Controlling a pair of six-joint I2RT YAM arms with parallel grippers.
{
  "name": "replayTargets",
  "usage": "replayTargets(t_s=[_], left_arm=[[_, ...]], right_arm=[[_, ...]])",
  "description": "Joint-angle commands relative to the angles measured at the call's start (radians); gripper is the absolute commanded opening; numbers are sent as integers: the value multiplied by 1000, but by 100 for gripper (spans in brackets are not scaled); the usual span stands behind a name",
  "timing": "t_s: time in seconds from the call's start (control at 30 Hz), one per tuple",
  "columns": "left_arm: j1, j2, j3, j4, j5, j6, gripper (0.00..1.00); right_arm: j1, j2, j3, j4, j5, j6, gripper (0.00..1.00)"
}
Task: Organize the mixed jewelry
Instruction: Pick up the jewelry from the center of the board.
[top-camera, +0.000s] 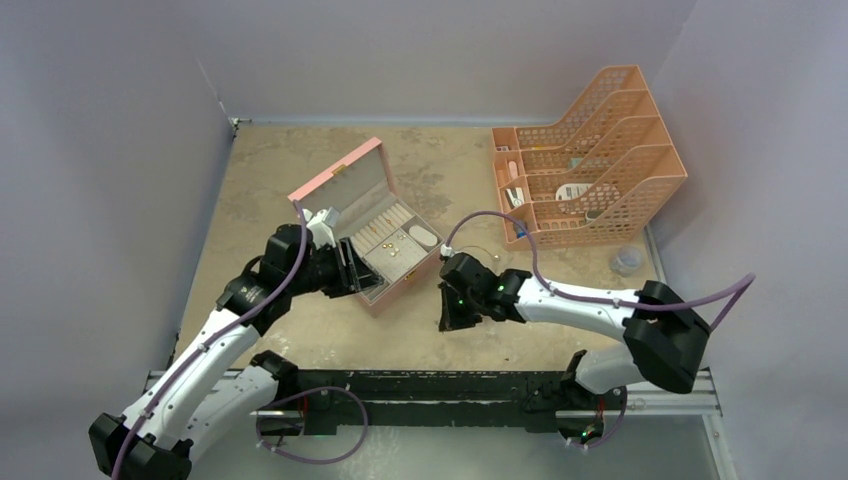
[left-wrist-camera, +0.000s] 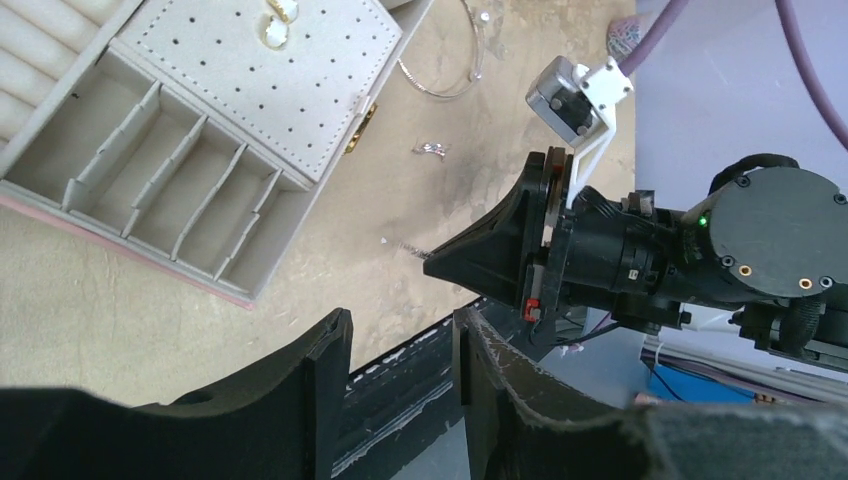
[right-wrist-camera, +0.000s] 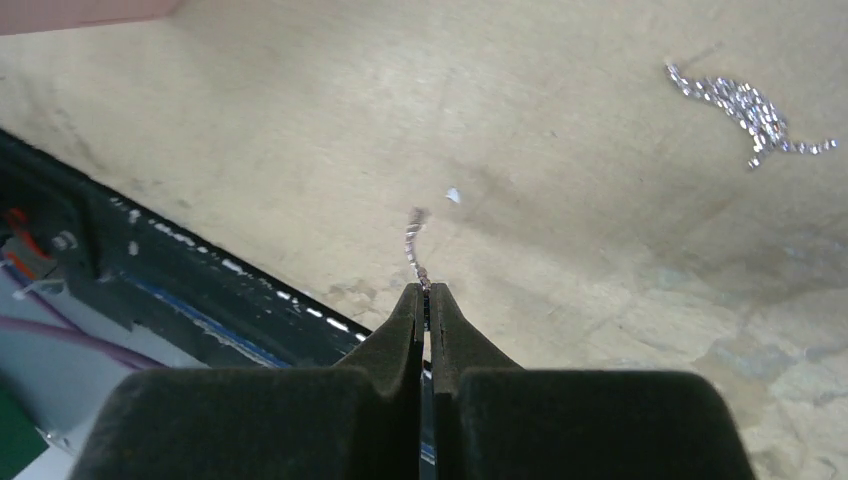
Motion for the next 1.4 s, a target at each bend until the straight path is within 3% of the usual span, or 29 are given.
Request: replayTargets(t_s=[0.0,0.37,0.57,0.73,0.83,0.97,1.13,1.37], left_arm=[[-3,-10,-18,21,-20,-2,41],[-4,-3,-27,31,-21,13,41],[-3,3,-25,35,-21,18,42],[-3,-3,-18,29,-31,24,42],[-3,-3,-16,28,-31,24,42],[-4,-3,-11,27,-31,24,42],[-3,-7,-6,11,-41,29,42],[-3,-5,-16,15,-39,22,42]], right_arm=[[-4,54,84,-168,59,95,0],[-4,83,17,-127,25,149,0],[-4,99,1,-121,42,97,13],[-4,55,44,-164,49,62,34],[-5,57,72,-173,78,55,39],[-3,121,121,-153,171,-36,37],[-2,148,132,-131,171,-97,27],[0,167,126,-107,149,-134,25]])
